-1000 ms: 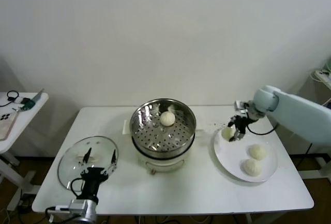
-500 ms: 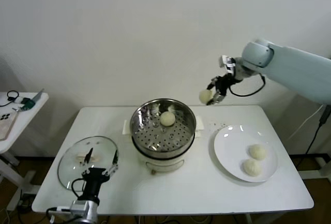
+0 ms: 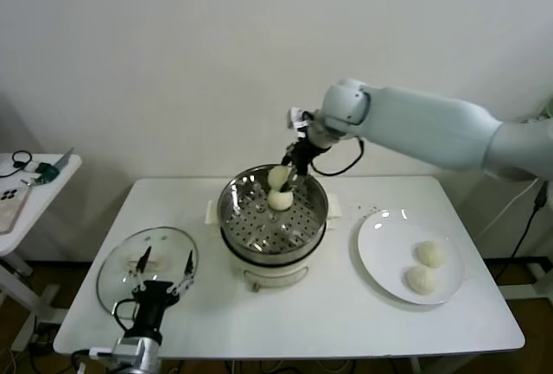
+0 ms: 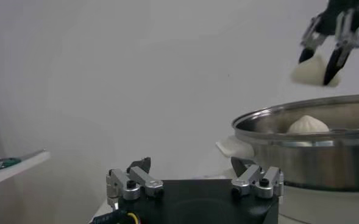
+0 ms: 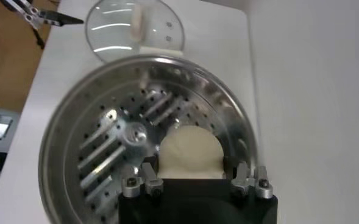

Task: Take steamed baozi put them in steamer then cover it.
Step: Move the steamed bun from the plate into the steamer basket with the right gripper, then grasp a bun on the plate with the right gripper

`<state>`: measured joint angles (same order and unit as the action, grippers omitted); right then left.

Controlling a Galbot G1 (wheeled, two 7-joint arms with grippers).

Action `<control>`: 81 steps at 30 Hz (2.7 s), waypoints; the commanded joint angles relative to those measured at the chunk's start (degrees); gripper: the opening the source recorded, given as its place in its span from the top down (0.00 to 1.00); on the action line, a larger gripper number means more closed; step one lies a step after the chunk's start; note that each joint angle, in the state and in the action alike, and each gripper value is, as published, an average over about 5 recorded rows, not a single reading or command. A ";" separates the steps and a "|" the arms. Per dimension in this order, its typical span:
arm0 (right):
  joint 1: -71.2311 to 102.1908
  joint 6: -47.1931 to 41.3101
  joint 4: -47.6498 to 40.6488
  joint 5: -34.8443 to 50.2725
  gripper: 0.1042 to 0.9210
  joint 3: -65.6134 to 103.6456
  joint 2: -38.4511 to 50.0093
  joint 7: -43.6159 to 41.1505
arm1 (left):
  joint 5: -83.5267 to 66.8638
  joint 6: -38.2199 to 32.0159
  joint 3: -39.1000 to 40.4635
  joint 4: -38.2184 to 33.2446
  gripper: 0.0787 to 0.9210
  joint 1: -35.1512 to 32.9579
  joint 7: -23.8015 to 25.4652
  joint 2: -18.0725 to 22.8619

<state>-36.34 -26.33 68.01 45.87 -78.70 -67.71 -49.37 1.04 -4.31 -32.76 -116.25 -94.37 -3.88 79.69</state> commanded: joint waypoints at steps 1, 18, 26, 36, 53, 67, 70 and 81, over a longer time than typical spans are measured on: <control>4.98 -2.04 -1.49 0.76 0.29 -1.12 -9.12 1.99 | -0.11 -0.18 -0.09 -0.26 0.12 -0.34 0.03 -0.16; 7.84 -0.17 -7.04 -4.92 0.29 -2.08 -11.15 0.01 | -1.32 -0.22 -1.03 0.43 0.12 -0.11 0.10 -0.84; 7.95 1.00 -7.70 -7.09 0.24 -1.84 -10.87 -1.55 | -1.31 0.05 -0.79 0.83 0.12 0.61 0.04 -0.88; -0.68 4.12 -0.09 -5.19 0.12 -2.30 -2.91 -4.66 | -1.45 0.16 -0.88 0.90 0.12 0.85 -0.03 -1.07; -10.29 12.58 16.38 -17.79 0.12 -9.84 29.48 -14.25 | -1.13 0.75 -0.51 0.77 0.12 1.57 -0.06 -0.30; 16.59 15.44 12.00 -38.08 0.12 6.76 39.88 -17.04 | -0.82 0.90 -1.03 0.34 0.12 0.91 -0.30 0.38; 20.99 15.79 11.27 -39.84 0.12 9.36 40.67 -17.09 | -0.67 0.87 -1.02 0.42 0.12 0.76 -0.31 0.70; 33.38 16.00 8.39 -43.46 0.12 18.92 40.87 -16.16 | -0.05 0.87 -0.82 1.01 0.12 0.72 -0.36 1.08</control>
<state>-17.15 -11.10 78.11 9.13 -69.60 -29.96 -65.25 0.82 -3.48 -33.70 -115.38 -93.60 -4.22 80.53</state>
